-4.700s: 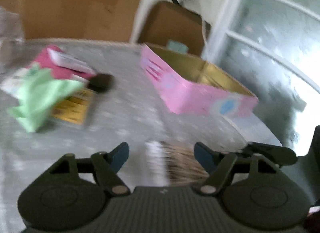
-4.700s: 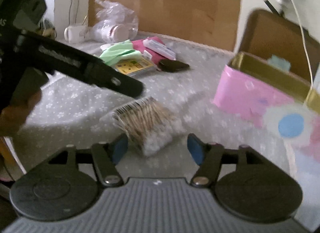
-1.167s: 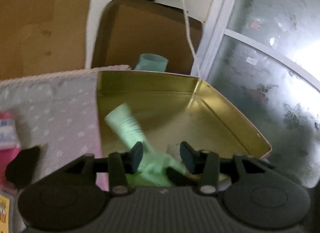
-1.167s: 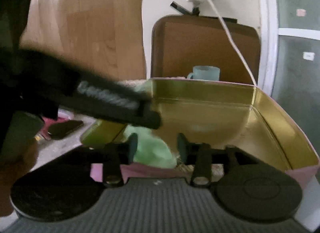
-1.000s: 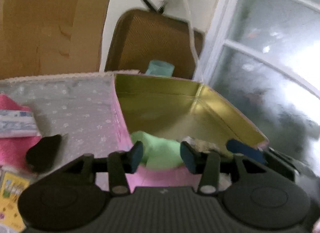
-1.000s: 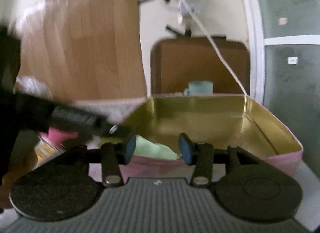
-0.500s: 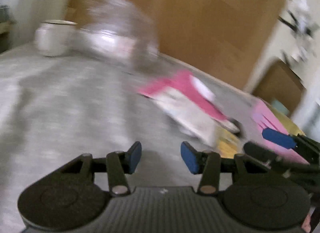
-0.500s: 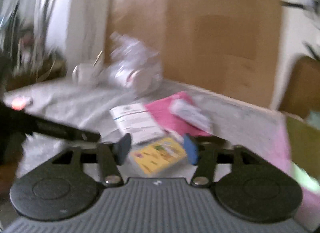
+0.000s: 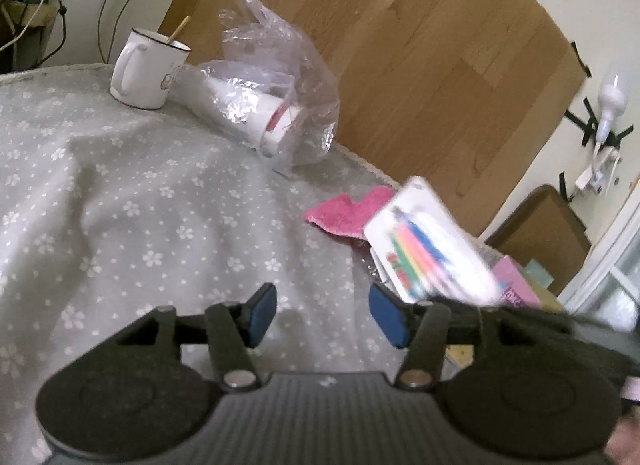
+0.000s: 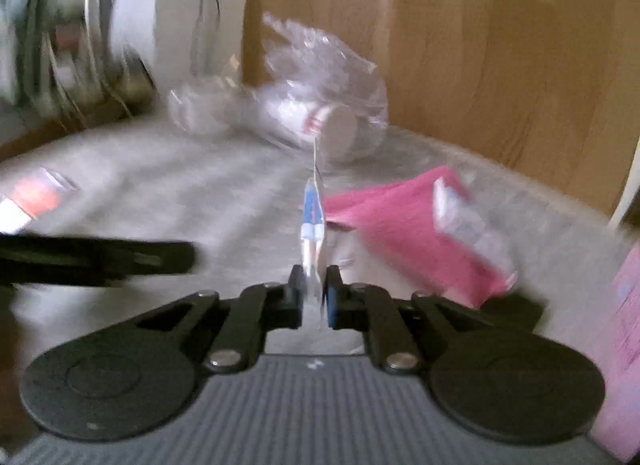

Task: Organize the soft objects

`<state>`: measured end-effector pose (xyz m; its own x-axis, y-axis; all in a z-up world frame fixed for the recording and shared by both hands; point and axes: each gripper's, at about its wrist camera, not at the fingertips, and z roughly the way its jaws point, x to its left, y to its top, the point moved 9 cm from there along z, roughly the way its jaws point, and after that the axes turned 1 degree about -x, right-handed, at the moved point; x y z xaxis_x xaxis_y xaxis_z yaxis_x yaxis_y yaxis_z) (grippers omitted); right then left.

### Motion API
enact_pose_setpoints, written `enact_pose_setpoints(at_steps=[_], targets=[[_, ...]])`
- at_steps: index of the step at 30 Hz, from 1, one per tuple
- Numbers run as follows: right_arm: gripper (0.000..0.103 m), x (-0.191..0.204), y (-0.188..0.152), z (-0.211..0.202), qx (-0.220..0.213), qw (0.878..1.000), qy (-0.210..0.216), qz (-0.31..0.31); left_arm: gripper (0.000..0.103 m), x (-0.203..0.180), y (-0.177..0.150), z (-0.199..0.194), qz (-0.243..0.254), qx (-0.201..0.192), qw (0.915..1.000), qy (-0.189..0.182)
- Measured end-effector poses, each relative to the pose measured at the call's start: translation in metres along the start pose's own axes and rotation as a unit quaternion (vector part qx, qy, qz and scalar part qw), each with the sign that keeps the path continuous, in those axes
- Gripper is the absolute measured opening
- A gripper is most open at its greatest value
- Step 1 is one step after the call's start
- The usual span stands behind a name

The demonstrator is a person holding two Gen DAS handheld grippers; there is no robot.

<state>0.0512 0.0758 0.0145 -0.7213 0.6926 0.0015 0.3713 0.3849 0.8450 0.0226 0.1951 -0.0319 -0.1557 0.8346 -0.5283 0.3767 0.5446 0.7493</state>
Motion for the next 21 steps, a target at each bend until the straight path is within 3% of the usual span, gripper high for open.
enact_pose_setpoints(at_steps=[2, 3, 6, 8, 10, 12, 13, 14, 15, 19, 21], targets=[[0.014, 0.001, -0.003, -0.028, -0.004, 0.995, 0.065, 0.078, 0.052, 0.001, 0.000, 0.000, -0.010, 0.003, 0.9999, -0.011], [0.014, 0.000, -0.007, -0.043, -0.002, 0.986, 0.105, 0.130, 0.052, 0.002, -0.001, 0.000, -0.014, 0.005, 0.9998, -0.013], [0.014, -0.011, -0.032, -0.077, 0.007, 0.944, 0.199, 0.262, 0.052, 0.000, -0.003, 0.000, -0.017, 0.015, 0.9996, -0.019], [0.014, -0.021, -0.055, -0.091, 0.017, 0.924, 0.221, 0.310, 0.052, -0.004, -0.005, 0.002, -0.005, 0.022, 0.9994, -0.026], [0.016, -0.031, -0.079, -0.095, 0.030, 0.917, 0.213, 0.336, 0.052, -0.009, -0.007, 0.005, 0.010, 0.031, 0.9991, -0.028], [0.022, -0.040, -0.099, -0.100, 0.045, 0.922, 0.186, 0.336, 0.052, -0.014, -0.009, 0.007, 0.025, 0.040, 0.9984, -0.032], [0.038, -0.045, -0.107, -0.103, 0.049, 0.927, 0.167, 0.332, 0.052, -0.017, -0.010, 0.008, 0.034, 0.045, 0.9978, -0.034], [0.063, -0.050, -0.113, -0.108, 0.051, 0.932, 0.149, 0.327, 0.053, -0.019, -0.012, 0.009, 0.042, 0.051, 0.9972, -0.036], [0.069, -0.054, -0.118, -0.112, 0.045, 0.938, 0.128, 0.318, 0.054, -0.021, -0.014, 0.009, 0.046, 0.060, 0.9965, -0.036], [0.073, -0.061, -0.117, -0.133, -0.004, 0.975, 0.012, 0.223, 0.054, -0.036, -0.035, -0.001, 0.034, 0.106, 0.9918, -0.062], [0.074, -0.056, -0.116, -0.150, -0.017, 0.984, 0.001, 0.179, 0.054, -0.053, -0.045, -0.008, 0.046, 0.122, 0.9883, -0.080]])
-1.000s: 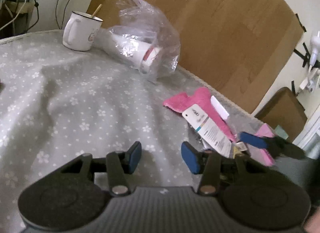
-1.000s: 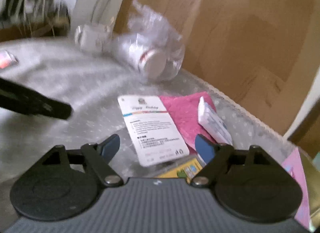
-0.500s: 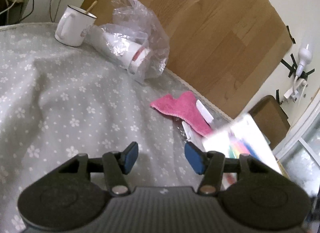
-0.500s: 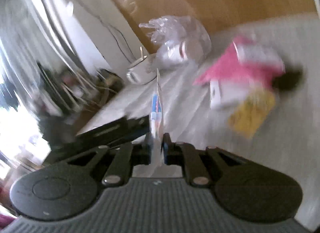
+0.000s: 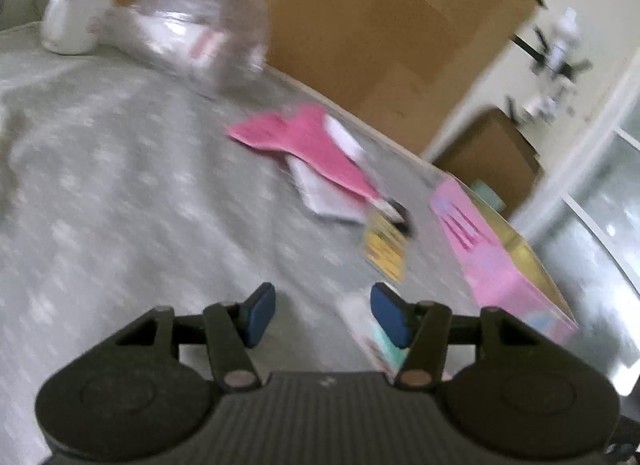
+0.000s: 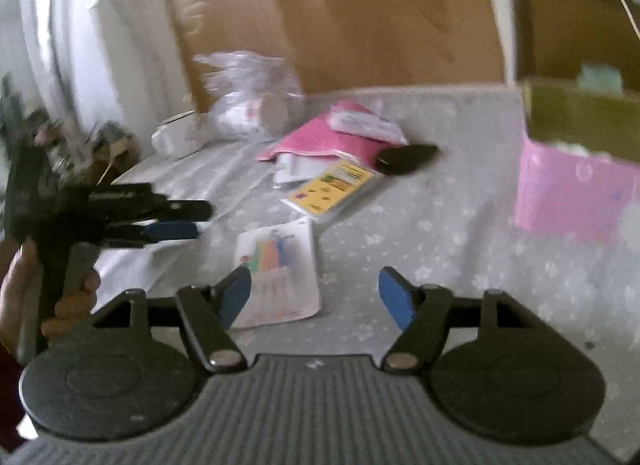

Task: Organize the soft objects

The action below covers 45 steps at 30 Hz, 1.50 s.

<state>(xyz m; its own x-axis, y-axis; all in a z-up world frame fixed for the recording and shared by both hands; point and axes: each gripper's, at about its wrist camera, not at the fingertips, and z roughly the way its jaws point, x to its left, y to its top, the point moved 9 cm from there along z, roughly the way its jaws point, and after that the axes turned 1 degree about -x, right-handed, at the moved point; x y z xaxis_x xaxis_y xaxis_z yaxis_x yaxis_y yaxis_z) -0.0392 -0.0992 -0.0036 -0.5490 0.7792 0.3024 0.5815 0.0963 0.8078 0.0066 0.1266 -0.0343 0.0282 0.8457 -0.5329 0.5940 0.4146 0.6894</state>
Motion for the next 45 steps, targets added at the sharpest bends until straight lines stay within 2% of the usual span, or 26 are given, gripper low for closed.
enact_pose_setpoints(at_steps=[2, 6, 9, 11, 14, 15, 16, 18, 24, 27, 28, 36, 45], targets=[[0.080, 0.014, -0.005, -0.006, -0.003, 0.999, 0.013, -0.043, 0.054, -0.021, -0.007, -0.001, 0.020, 0.011, 0.9997, -0.010], [0.080, 0.037, -0.014, 0.008, 0.005, 0.994, 0.011, -0.106, 0.056, -0.045, -0.018, 0.010, 0.039, 0.046, 0.9981, -0.008], [0.085, 0.040, -0.015, 0.024, 0.016, 0.992, 0.012, -0.121, 0.076, -0.045, -0.025, 0.018, 0.040, 0.054, 0.9976, 0.016], [0.087, 0.043, -0.014, 0.039, 0.025, 0.990, -0.001, -0.135, 0.089, -0.048, -0.026, 0.021, 0.037, 0.053, 0.9979, 0.010], [0.085, 0.048, -0.018, 0.054, 0.040, 0.988, -0.010, -0.146, 0.088, -0.058, -0.031, 0.027, 0.057, 0.055, 0.9969, -0.002], [0.081, 0.047, -0.017, 0.054, 0.044, 0.990, -0.001, -0.135, 0.088, -0.063, -0.033, 0.029, 0.065, 0.054, 0.9964, -0.007], [0.073, 0.046, -0.016, 0.055, 0.045, 0.990, 0.005, -0.130, 0.088, -0.065, -0.035, 0.031, 0.076, 0.050, 0.9958, -0.007], [0.072, 0.046, -0.016, 0.052, 0.040, 0.990, 0.007, -0.137, 0.088, -0.069, -0.037, 0.033, 0.093, 0.043, 0.9946, -0.014], [0.072, 0.042, -0.021, 0.043, 0.029, 0.992, -0.014, -0.121, 0.087, -0.073, -0.042, 0.034, 0.096, 0.033, 0.9924, -0.069], [0.072, 0.042, -0.023, 0.042, 0.023, 0.993, -0.022, -0.117, 0.083, -0.079, -0.046, 0.034, 0.093, 0.049, 0.9873, -0.119], [0.072, 0.042, -0.024, 0.041, 0.022, 0.993, -0.022, -0.116, 0.083, -0.080, -0.047, 0.034, 0.093, 0.051, 0.9864, -0.125], [0.072, 0.039, -0.023, 0.041, 0.020, 0.993, -0.028, -0.110, 0.085, -0.077, -0.045, 0.035, 0.077, 0.051, 0.9845, -0.149], [0.073, 0.037, -0.023, 0.043, 0.020, 0.994, -0.045, -0.101, 0.086, -0.074, -0.042, 0.037, 0.062, 0.046, 0.9848, -0.155]])
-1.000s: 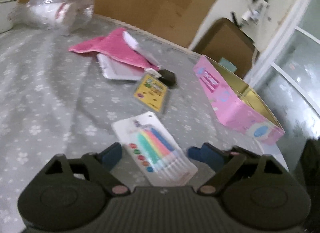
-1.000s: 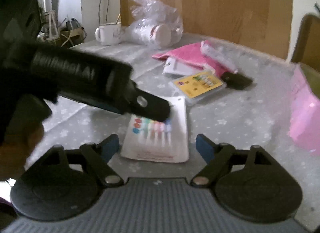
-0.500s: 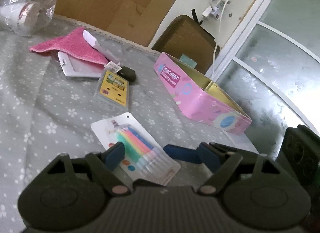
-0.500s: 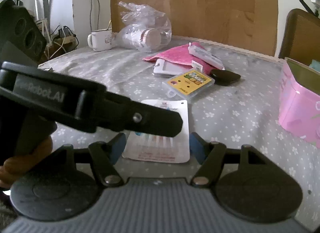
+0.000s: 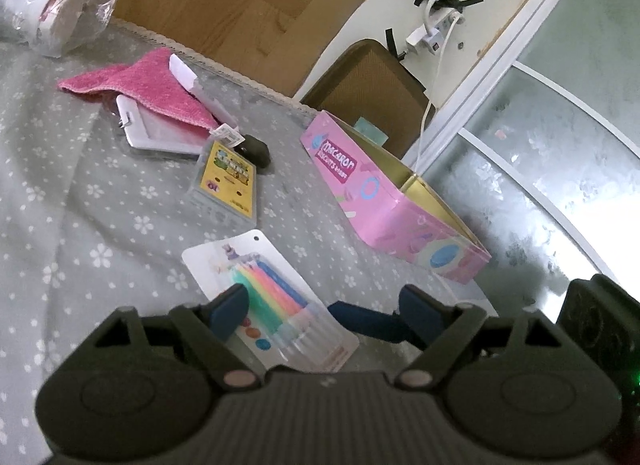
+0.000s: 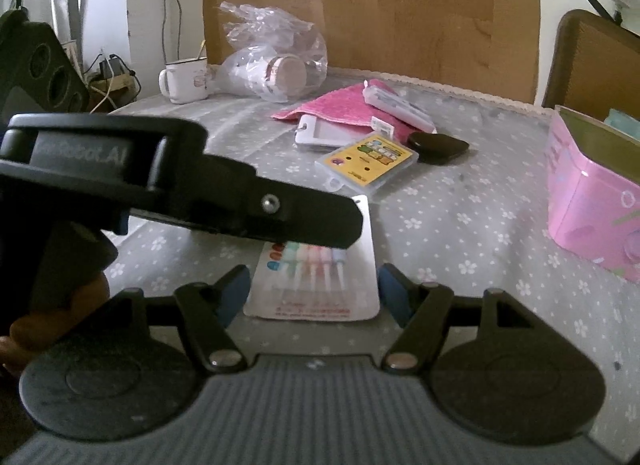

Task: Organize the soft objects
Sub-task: 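Close the left tool on the candle card and lift it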

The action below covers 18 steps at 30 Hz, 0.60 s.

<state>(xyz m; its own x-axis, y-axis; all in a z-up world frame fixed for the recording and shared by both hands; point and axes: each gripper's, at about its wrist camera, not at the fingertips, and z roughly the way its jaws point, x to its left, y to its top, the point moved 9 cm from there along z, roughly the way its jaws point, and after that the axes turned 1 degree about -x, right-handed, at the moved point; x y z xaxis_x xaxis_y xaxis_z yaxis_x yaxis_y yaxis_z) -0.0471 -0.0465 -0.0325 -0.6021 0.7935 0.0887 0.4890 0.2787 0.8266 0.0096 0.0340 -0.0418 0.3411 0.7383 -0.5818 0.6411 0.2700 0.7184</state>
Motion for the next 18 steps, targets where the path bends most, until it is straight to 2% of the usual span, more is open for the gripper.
enact_pose_setpoints(at_steps=[10, 18], targets=[[0.071, -0.005, -0.005, -0.011, 0.017, 1.000, -0.018, 0.012, 0.088, -0.004, -0.003, 0.001, 0.005, 0.009, 0.9999, -0.010], [0.071, -0.025, -0.013, -0.029, 0.021, 0.995, -0.050, 0.087, 0.090, -0.004, -0.004, 0.001, 0.008, 0.013, 0.9998, -0.013]])
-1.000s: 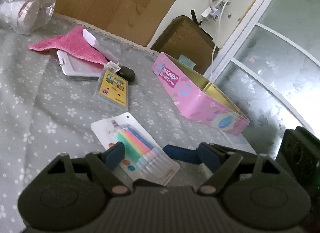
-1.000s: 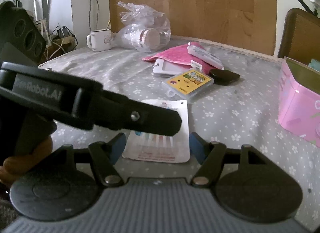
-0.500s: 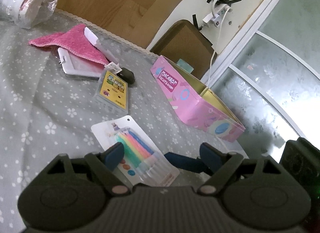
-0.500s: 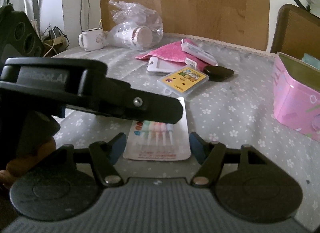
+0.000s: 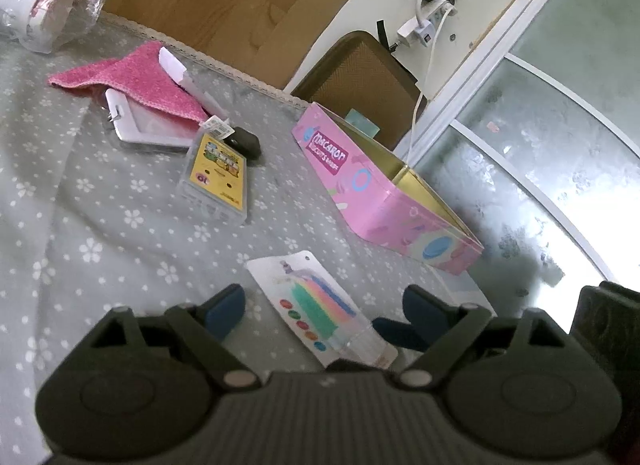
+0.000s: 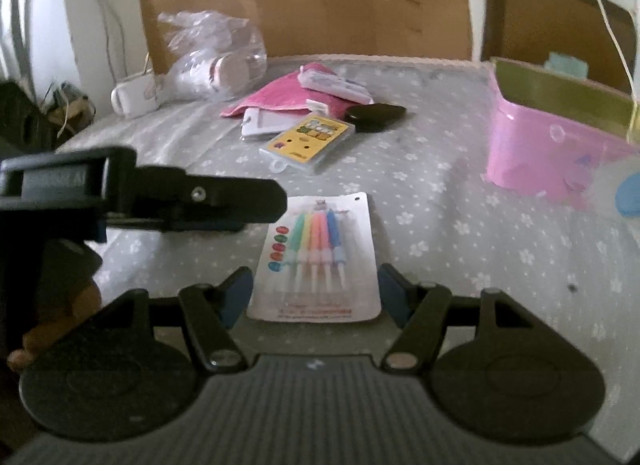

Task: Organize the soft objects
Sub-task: 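Close the left tool on the candle card and lift it, then drop the candle card into the pink tin from the left tool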

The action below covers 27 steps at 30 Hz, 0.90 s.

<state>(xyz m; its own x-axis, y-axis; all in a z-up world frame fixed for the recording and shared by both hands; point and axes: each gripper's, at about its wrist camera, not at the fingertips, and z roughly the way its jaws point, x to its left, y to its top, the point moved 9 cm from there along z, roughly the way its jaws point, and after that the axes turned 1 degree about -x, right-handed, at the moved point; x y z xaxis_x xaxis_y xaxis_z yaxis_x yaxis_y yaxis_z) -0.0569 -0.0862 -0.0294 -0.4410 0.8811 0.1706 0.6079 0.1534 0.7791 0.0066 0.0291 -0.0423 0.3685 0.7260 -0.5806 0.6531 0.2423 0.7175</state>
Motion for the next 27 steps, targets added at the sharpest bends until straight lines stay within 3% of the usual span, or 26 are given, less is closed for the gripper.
enact_pose_setpoints(at_steps=[7, 10, 12, 14, 16, 20, 24, 27], targets=[[0.071, -0.016, 0.000, -0.009, -0.021, 0.990, 0.055, 0.129, 0.100, -0.005, -0.001, 0.003, 0.008, 0.015, 0.9998, -0.009], [0.071, -0.019, -0.001, -0.011, -0.029, 0.983, 0.083, 0.161, 0.101, -0.008, -0.002, 0.005, 0.017, 0.021, 0.9996, 0.009], [0.071, -0.015, -0.001, -0.012, -0.030, 0.982, 0.101, 0.155, 0.098, -0.013, -0.003, 0.009, 0.018, 0.030, 0.9993, 0.016], [0.071, -0.004, 0.000, -0.012, -0.027, 0.984, 0.123, 0.130, 0.071, -0.021, -0.006, 0.017, 0.007, 0.054, 0.9985, 0.000], [0.071, 0.005, 0.002, -0.013, -0.033, 0.985, 0.137, 0.096, 0.064, -0.028, -0.008, 0.026, -0.004, 0.074, 0.9972, -0.005], [0.071, -0.009, 0.023, -0.020, -0.077, 0.981, 0.158, 0.076, 0.064, -0.048, 0.016, 0.040, 0.016, 0.054, 0.9983, 0.011], [0.071, -0.045, 0.051, -0.031, -0.128, 0.977, 0.154, 0.078, 0.064, -0.087, 0.057, 0.069, 0.059, 0.039, 0.9974, 0.007], [0.071, -0.080, 0.078, -0.044, -0.178, 0.973, 0.129, 0.069, 0.064, -0.118, 0.084, 0.110, 0.089, 0.046, 0.9950, -0.005]])
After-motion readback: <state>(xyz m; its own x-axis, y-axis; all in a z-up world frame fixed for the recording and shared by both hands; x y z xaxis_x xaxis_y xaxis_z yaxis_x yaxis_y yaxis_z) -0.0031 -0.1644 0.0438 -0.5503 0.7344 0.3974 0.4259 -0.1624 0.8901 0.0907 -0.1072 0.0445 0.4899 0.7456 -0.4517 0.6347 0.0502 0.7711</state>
